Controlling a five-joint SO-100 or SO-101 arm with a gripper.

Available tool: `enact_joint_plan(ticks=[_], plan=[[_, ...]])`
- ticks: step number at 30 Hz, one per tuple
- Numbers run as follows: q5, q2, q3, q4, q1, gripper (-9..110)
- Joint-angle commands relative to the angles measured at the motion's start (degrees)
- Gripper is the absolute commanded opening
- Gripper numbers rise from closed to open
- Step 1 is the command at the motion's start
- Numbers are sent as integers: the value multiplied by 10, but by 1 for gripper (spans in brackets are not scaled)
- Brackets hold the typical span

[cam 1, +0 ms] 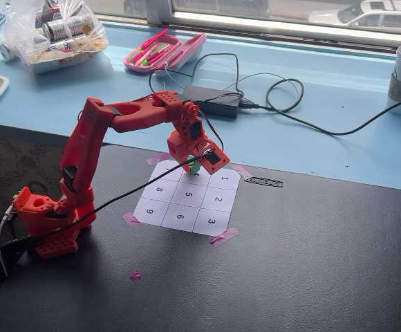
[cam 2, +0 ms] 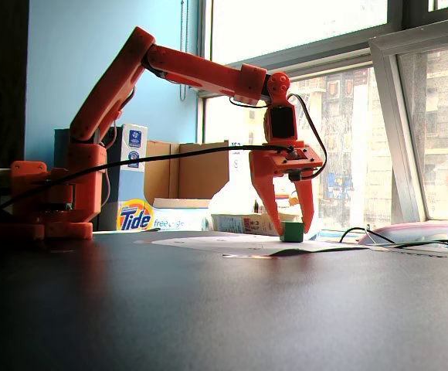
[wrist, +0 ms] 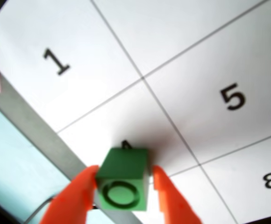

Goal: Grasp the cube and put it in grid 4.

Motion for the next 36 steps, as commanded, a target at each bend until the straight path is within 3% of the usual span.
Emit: enact_joint_plan(ticks=[1, 8, 17, 24, 31, 36], plan=[[-5, 18, -29, 6, 6, 21], [-14, 72, -36, 23, 21, 25], [-59, 242, -91, 131, 98, 25], [-59, 419, -62, 177, 250, 0], [-126, 596, 192, 91, 416, 0], [-204, 758, 497, -97, 486, 0]])
